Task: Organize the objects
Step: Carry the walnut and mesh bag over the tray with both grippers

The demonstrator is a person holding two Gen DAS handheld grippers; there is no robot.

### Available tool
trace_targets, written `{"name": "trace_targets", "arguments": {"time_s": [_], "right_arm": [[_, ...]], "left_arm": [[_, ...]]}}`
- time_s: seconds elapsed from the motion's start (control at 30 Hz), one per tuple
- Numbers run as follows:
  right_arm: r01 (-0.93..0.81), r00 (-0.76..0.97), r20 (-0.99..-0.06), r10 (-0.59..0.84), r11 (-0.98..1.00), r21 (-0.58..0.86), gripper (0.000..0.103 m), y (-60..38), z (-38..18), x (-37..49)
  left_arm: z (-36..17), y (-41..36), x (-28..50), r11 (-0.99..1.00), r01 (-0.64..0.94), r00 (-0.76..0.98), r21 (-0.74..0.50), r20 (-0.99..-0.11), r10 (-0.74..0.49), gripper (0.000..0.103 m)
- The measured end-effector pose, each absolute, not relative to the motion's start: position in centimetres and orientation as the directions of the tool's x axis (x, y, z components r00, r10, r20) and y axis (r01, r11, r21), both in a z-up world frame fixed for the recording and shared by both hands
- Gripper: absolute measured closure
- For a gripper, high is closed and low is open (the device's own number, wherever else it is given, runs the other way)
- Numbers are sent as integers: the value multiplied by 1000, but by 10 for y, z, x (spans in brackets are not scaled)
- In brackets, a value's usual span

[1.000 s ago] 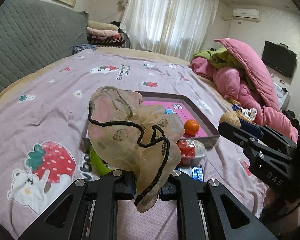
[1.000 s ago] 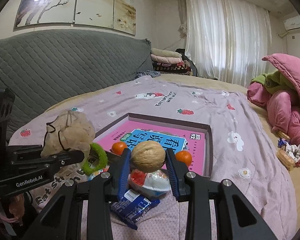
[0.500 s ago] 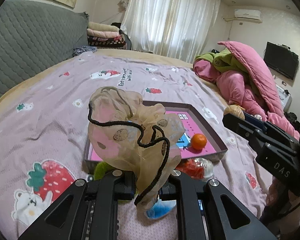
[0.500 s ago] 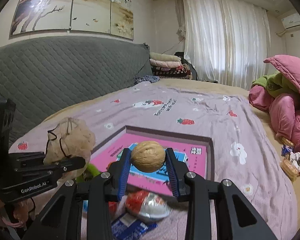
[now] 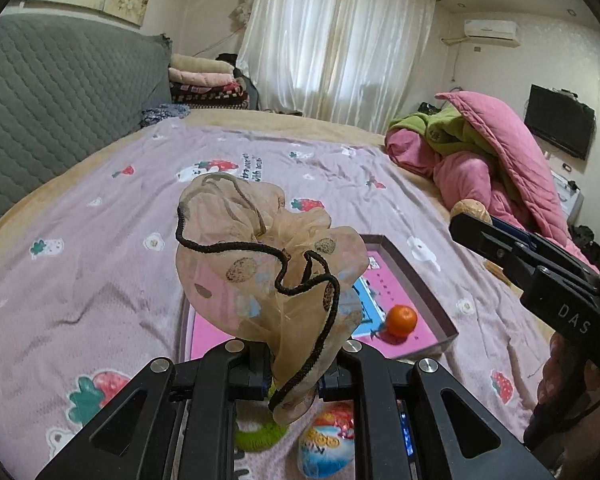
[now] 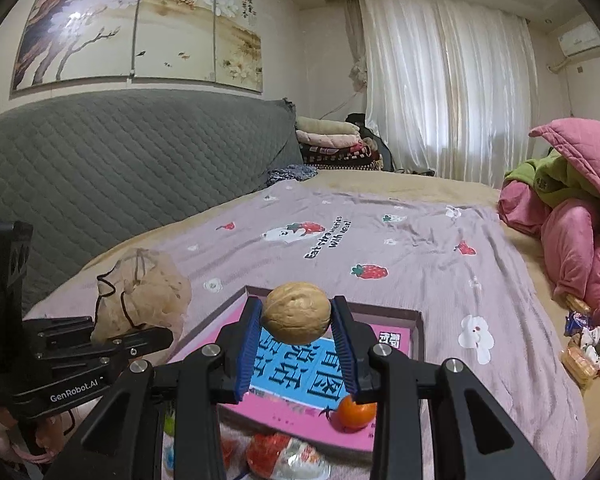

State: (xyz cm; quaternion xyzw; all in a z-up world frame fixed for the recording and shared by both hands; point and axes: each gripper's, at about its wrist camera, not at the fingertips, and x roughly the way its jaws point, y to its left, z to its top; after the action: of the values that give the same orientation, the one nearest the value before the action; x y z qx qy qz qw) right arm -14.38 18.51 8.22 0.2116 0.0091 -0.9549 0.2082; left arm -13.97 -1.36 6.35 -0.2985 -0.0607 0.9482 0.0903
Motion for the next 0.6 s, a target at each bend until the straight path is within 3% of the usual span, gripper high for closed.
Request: {"name": "trace_targets", "arguments": {"time_s": [0.6], "right_arm": [[390, -825, -422, -375, -919, 56, 67, 196, 61, -155]], "left_arm": [[44, -33, -170, -981, -95, -795, -167, -581, 176, 88]]}}
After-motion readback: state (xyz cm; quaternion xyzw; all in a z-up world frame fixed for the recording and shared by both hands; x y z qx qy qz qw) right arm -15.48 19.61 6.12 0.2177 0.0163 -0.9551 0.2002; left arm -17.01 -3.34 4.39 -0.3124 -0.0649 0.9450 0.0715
